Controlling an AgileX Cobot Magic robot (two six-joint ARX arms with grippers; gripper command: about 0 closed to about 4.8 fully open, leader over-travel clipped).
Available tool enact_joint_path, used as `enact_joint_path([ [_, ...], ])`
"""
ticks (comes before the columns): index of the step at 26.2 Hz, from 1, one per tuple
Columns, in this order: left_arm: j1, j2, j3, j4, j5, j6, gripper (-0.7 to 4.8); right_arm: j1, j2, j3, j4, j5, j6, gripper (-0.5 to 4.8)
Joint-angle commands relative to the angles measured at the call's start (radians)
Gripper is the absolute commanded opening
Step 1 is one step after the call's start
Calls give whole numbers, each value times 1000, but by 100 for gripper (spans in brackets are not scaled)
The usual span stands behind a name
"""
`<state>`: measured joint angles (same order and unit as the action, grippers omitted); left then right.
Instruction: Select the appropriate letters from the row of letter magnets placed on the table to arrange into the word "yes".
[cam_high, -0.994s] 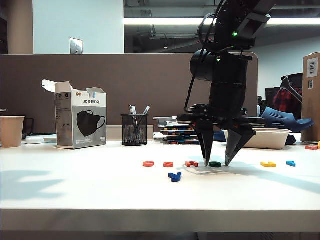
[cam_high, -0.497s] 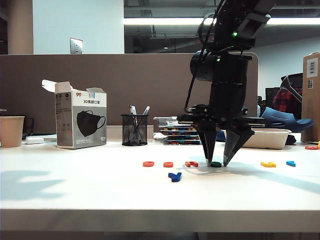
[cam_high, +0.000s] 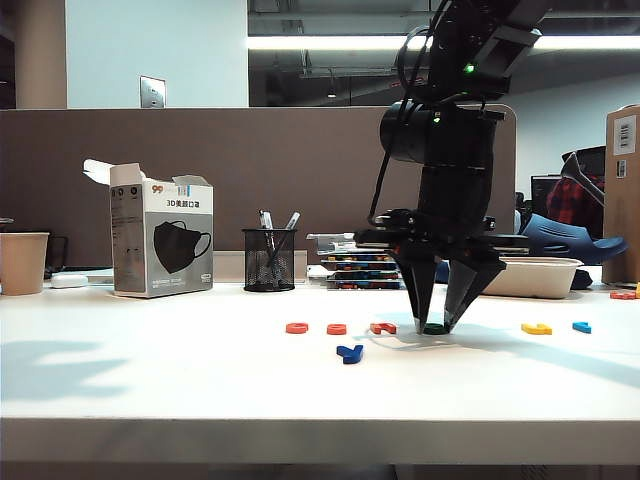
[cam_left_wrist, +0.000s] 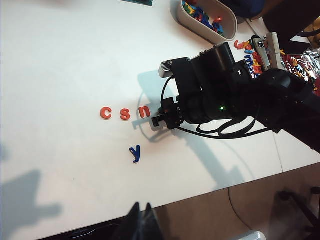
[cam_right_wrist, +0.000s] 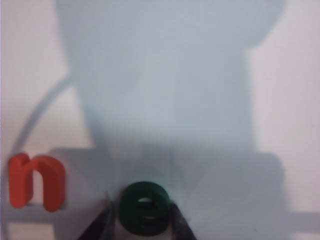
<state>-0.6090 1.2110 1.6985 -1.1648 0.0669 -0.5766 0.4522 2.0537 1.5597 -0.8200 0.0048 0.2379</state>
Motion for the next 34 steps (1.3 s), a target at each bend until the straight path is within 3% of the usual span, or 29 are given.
enact_joint_path([
  [1, -1, -2, 3, 7, -2, 3, -5, 0, 4, 2, -6, -4, -3, 133],
  [8, -1, -2, 3, 7, -2, 3, -5, 0, 4, 2, -6, -4, -3, 84],
  [28, -1, -2, 3, 7, -2, 3, -5, 0, -80, 3, 29, -4, -3, 85],
  [34, -1, -2, 3, 7, -2, 3, -5, 2, -132, 2, -119, -8, 139, 85],
])
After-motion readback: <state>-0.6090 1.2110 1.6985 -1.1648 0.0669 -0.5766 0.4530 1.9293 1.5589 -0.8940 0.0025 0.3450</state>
